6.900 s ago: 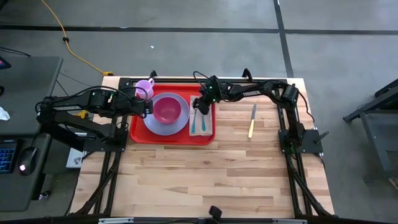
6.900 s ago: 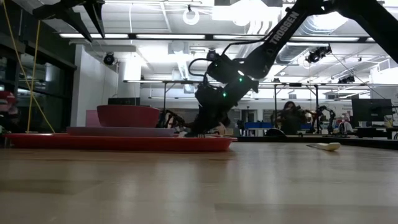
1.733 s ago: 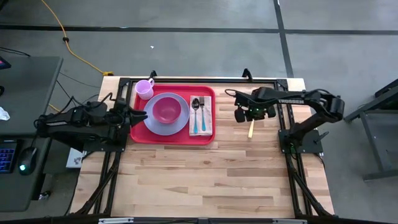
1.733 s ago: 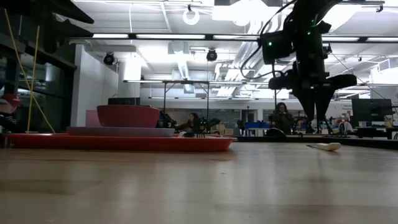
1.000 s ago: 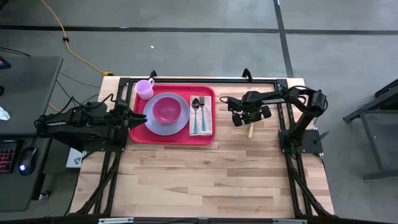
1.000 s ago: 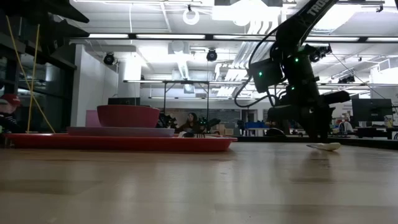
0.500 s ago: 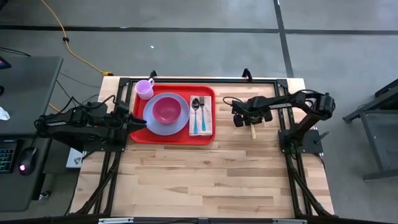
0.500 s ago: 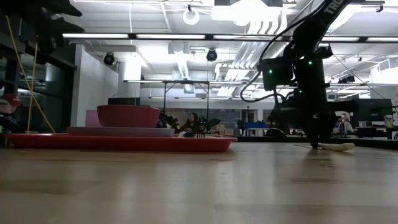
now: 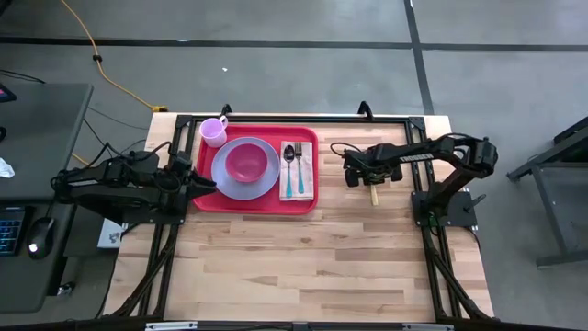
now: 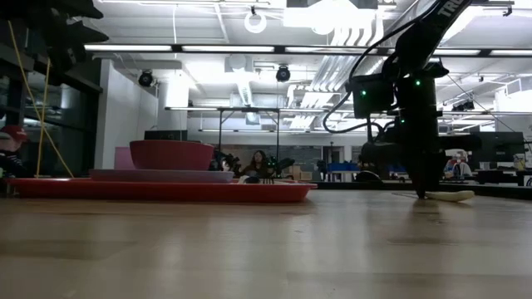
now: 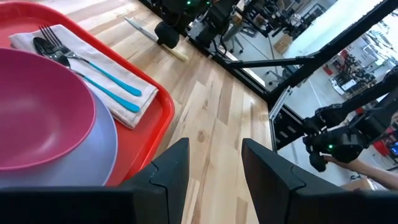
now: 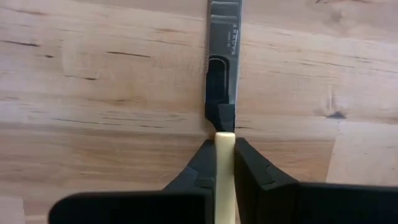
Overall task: Set up tray
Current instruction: Put the yellow table knife on the white table napkin to the right of the blue fork
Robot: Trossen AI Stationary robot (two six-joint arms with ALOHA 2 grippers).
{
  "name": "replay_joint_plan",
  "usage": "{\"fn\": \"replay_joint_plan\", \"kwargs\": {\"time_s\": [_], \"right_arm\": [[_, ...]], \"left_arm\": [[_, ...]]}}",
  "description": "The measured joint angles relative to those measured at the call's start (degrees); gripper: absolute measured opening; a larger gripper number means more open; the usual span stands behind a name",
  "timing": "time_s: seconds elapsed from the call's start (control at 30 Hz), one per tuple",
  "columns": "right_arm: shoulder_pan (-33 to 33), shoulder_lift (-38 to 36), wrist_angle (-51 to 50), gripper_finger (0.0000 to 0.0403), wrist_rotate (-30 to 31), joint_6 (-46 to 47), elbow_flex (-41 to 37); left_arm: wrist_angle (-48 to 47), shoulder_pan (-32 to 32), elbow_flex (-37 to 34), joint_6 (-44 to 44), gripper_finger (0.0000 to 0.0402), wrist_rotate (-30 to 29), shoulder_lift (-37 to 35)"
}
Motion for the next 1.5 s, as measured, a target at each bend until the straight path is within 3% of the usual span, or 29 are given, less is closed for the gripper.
{"fn": "replay_joint_plan", "kwargs": {"time_s": [0.57, 1.17, 1.5], "right_arm": [[0.31, 0.46, -2.24, 0.0008, -2.33, -0.81, 10.37], [4.85, 0.38, -3.77, 0.0005, -2.36, 7.43, 23.97], [5.14, 6.34, -2.51, 0.0009, -2.09, 7.05, 33.88]], "left_arm": [[-1.75, 0.0, 0.0, 1.83, 0.0179, -0.31, -0.04], [-2.58, 0.0, 0.0, 1.59, 0.0179, -0.48, -0.04], [-3.06, 0.0, 0.0, 1.73, 0.0179, -0.5, -0.04]]}}
